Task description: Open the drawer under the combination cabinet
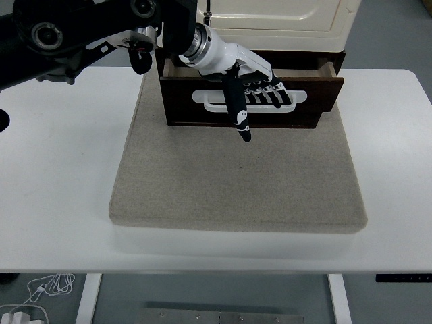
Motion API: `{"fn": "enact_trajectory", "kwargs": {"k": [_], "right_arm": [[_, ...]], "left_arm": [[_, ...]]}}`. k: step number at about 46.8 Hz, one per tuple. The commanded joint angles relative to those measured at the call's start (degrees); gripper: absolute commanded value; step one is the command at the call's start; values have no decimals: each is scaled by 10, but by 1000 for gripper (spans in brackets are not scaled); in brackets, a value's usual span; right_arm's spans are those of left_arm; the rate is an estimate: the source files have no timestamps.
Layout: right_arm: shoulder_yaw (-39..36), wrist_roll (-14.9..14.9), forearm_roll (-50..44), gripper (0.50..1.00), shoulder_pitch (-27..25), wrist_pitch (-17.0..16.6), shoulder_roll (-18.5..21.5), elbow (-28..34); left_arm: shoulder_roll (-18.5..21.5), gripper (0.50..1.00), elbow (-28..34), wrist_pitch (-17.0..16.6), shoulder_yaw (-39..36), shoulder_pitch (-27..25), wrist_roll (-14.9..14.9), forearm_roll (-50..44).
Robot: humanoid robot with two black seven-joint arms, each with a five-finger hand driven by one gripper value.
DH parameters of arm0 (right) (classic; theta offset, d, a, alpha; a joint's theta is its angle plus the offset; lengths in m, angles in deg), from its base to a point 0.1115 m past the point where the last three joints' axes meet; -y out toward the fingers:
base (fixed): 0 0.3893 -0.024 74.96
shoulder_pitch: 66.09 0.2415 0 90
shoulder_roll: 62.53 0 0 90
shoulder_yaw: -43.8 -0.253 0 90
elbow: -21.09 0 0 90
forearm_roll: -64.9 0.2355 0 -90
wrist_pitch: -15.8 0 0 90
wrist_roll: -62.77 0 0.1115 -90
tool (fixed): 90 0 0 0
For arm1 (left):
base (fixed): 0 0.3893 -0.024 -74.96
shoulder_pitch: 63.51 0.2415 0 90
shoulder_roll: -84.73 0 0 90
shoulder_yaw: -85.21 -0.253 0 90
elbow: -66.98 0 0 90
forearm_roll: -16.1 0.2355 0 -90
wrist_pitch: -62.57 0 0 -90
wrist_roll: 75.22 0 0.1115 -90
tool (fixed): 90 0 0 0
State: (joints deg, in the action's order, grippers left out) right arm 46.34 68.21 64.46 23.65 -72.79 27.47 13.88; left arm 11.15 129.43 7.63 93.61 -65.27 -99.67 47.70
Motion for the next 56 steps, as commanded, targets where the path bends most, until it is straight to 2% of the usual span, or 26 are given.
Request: {"fn": "enact_trajectory", "kwargs": {"k": [1,56], "right_arm": [[0,0,0,928,0,0,0,0],[0,0,0,928,0,0,0,0]], "left_arm": [[1,994,0,-1,0,0,0,-3],[1,999,3,-1,3,-2,-2,-45]]}}
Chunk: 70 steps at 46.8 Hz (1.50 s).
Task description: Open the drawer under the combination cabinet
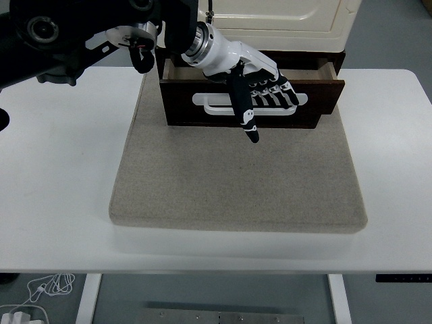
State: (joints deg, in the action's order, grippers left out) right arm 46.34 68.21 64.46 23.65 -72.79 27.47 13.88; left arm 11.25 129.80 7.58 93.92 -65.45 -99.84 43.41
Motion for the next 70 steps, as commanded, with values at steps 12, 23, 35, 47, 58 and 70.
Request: {"fn": "enact_trajectory", "kwargs": {"k": [12,23,35,47,58,70], "right_arm": [[0,0,0,928,0,0,0,0],[0,0,0,928,0,0,0,0],[0,0,0,928,0,0,0,0],[0,0,0,928,0,0,0,0],[0,0,0,928,0,0,0,0],[0,0,0,928,0,0,0,0]], "left_arm": [[-1,999,-1,0,12,0,1,-3],[0,1000,-1,0,62,-1,2,-19],[0,1000,-1,0,138,1,11,-44],[6,1000,-1,0,267,37,41,-104],[11,1000,-1,0,459,98,53,-111],[12,1000,-5,0,612,138,57,-111]]}}
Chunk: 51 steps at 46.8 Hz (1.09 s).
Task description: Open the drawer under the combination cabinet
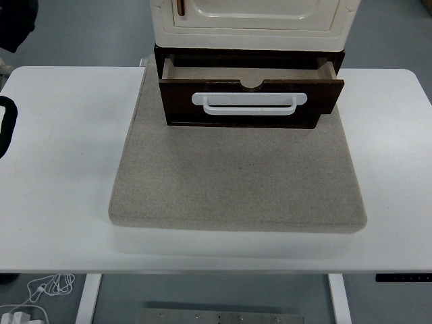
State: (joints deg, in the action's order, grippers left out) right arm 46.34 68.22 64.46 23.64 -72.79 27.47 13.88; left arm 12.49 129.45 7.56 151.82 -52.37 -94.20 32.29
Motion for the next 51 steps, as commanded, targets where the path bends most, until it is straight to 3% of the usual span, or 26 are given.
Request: {"fn": "enact_trajectory", "kwargs": {"k": [1,9,21,34,41,51], "right_arm": [[0,0,0,928,0,0,0,0],[0,0,0,928,0,0,0,0],[0,0,0,928,0,0,0,0],[0,0,0,928,0,0,0,0],[0,0,0,928,0,0,0,0],[0,0,2,928,0,-1,0,0]], "left_arm": [[0,1000,-2,0,45,10,2,-1],[3,1000,-9,0,121,28,29,0],[61,1000,-50,0,198,59,57,-1],[126,1000,-130,0,210,56,108,0],[132,1000,-169,-71,207,58,109,1],[132,1000,-251,-142,188,58,109,7]]}}
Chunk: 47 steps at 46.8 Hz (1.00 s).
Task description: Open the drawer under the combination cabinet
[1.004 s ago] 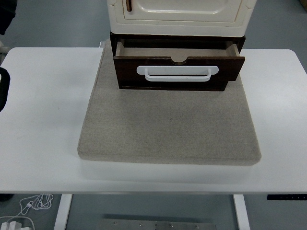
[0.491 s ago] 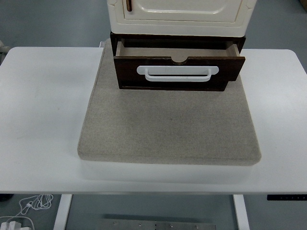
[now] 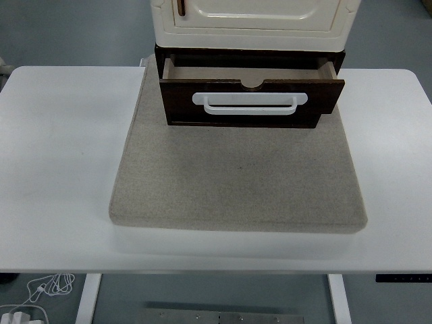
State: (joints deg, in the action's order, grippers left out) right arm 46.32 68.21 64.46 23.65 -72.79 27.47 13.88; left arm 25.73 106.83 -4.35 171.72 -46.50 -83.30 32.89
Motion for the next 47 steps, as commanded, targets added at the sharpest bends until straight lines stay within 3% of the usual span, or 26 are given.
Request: {"fn": "enact_trajectory", "kwargs": {"k": [1,8,13,28,47], "right_arm": [[1,0,2,928,0,-1,0,0],[2,0,0,928,-1,-2,0,-8],[2,0,-1,928,-1,-2,0,-8],[3,0,-1,928,-1,-1,0,-8],[1,0,0,928,-3,-2,0,-8]], "left_arm": [[-1,1000,-34,-31,-16,-1,0,1],[-1,1000,-87,-87,-71,-5,1,-6],[-8,1000,-124,-107,-92,-3,0,-6],[-58,1000,-194,-109,-152,27,-10,-32],[-129,1000,-197,-108,-215,102,-8,-48]]}}
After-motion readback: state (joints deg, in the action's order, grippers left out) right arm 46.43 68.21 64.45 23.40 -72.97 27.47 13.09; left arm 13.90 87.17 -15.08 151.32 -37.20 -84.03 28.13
